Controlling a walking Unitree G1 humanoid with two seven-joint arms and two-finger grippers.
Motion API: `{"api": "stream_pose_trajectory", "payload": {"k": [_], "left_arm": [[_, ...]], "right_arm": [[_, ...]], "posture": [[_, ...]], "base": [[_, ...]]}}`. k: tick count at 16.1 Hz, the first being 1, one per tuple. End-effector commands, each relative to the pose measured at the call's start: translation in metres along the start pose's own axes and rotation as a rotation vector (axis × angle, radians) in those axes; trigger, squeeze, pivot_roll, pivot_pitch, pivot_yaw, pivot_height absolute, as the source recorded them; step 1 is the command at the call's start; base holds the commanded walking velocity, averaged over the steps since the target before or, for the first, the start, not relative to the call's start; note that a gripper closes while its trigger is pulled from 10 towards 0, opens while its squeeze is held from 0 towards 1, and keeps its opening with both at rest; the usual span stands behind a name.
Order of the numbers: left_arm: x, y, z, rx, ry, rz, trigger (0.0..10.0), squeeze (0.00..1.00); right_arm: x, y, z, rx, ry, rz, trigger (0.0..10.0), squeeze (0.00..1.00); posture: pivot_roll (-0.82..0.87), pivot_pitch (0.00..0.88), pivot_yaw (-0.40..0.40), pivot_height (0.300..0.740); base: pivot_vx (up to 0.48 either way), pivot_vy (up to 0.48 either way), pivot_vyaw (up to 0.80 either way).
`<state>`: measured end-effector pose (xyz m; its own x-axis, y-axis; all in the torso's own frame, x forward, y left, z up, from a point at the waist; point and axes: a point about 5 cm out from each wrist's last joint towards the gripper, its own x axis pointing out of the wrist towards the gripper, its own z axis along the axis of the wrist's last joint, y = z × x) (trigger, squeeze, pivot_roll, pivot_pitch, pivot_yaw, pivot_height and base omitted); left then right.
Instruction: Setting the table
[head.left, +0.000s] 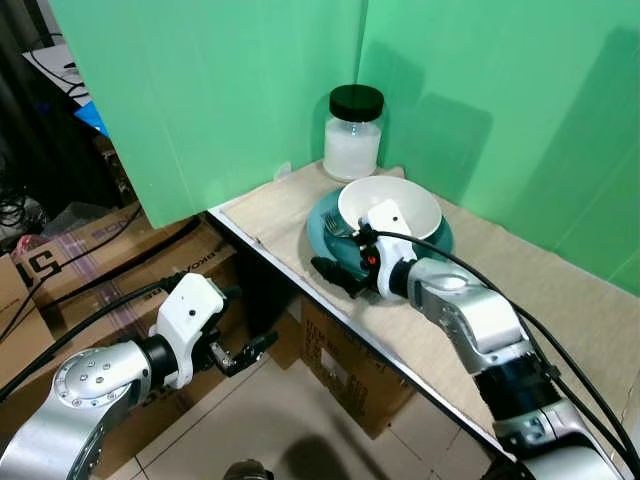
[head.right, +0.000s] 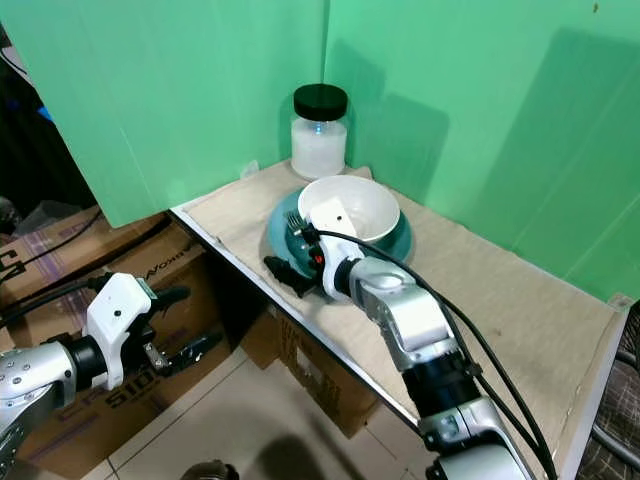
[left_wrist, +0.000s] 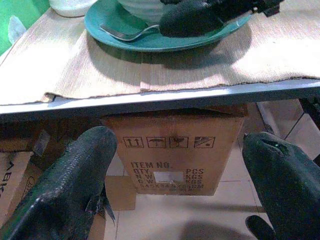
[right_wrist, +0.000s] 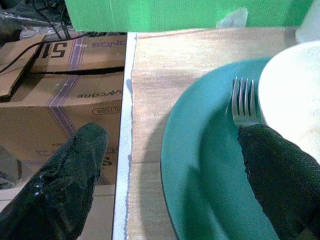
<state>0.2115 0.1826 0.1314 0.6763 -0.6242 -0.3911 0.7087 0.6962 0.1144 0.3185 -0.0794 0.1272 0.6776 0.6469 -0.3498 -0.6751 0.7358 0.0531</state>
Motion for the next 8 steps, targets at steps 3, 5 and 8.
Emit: {"api": "stream_pose_trajectory", "payload": {"k": [3, 5, 8], "left_arm": [[0.000, -0.004, 0.002, 0.011, -0.003, -0.013, 10.0, 0.00], [0.001, -0.005, 0.001, 0.008, -0.004, -0.012, 10.0, 0.00], [0.001, -0.004, 0.001, 0.008, -0.005, -0.008, 10.0, 0.00]], "right_arm": [[0.005, 0.002, 0.004, -0.048, -0.006, -0.001, 10.0, 0.00], [0.009, 0.003, 0.004, -0.052, -0.012, 0.000, 10.0, 0.00], [0.014, 0.004, 0.006, -0.069, -0.018, 0.004, 10.0, 0.00]], "posture": [[0.12, 0.000, -0.017, 0.740], [0.12, 0.000, -0.019, 0.740], [0.12, 0.000, -0.022, 0.740]], "base": [[0.000, 0.000, 0.00], [0.000, 0.000, 0.00], [0.000, 0.000, 0.00]]}}
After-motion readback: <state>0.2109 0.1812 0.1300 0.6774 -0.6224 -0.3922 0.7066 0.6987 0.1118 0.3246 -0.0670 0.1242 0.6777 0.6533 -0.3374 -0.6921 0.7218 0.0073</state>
